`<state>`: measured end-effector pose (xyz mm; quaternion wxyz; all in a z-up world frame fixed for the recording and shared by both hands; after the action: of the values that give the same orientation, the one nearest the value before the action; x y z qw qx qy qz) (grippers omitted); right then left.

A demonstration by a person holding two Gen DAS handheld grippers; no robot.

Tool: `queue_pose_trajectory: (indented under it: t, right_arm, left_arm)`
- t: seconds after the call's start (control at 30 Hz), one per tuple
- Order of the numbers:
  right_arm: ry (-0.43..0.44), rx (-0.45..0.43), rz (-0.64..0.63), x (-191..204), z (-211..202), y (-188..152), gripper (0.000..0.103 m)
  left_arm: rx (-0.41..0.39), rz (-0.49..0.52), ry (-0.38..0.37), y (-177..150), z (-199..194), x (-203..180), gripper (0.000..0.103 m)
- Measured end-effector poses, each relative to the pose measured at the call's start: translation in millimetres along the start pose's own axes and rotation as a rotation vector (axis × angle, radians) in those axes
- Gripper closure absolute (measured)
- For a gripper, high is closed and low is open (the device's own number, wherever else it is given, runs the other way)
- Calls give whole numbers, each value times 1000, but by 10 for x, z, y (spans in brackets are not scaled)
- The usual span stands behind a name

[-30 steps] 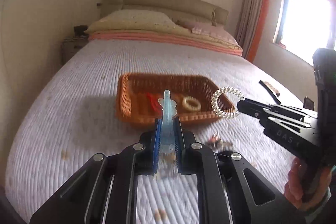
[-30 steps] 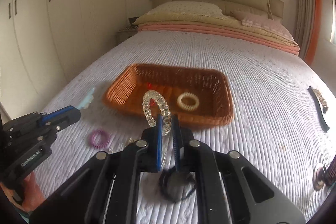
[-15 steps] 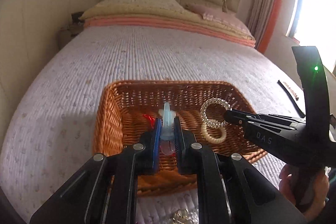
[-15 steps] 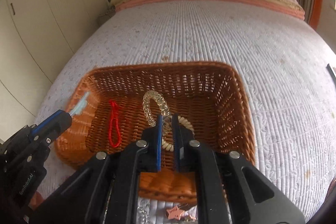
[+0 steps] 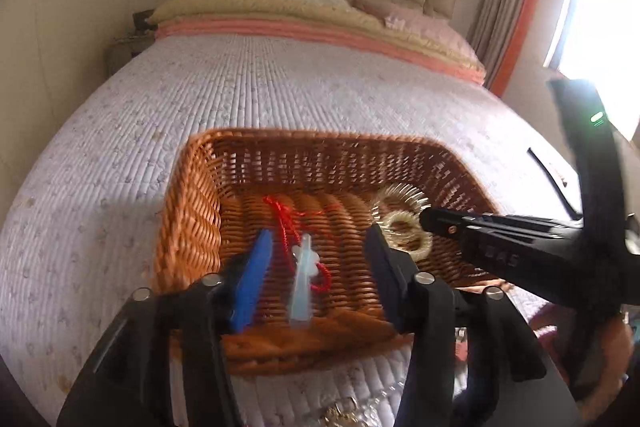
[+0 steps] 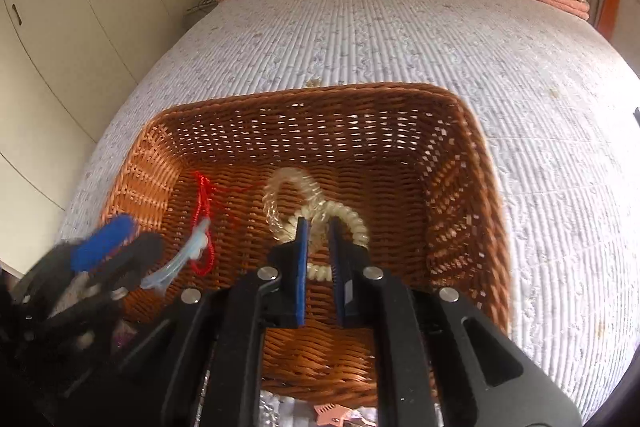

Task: Organize jewelry
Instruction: 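Lower both held items into the wicker basket and open both tools, then grasp the purple coil tie with the left tool while the right grasps the black watch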

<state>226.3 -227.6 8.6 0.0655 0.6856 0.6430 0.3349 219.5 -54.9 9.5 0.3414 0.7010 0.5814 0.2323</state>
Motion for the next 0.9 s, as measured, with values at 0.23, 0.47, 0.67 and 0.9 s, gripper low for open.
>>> queue_pose_trajectory:
  t: [0.23, 0.47, 0.67, 0.9]
  right_arm:
    - [23, -57, -42, 113, -360, -90, 93]
    - [69, -159, -108, 397, -1018, -326, 65]
    - [110, -201, -149, 582, -1415, -664, 61]
    - [98, -176, -142, 552, -1504, -1119, 61]
  left_arm:
    - [-83, -52, -42, 4, -546, 222, 48]
    - [-147, -105, -65, -97, -1198, 563, 40]
    - [-183, -142, -64, -259, -1679, 841, 35]
    - [-158, -149, -33, -649, -1799, 971, 35]
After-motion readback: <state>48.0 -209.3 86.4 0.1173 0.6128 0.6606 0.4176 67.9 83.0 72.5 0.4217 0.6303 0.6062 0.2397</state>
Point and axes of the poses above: each gripper's, at about its wrist camera, not at the fingertips, and z roughly the way its jaws point, x to its left, y to its top, the point moved 2 cm from there along z, roughly the way its jaws point, and after that the axes turned 13 degrees about y, right-handed, at the moved point
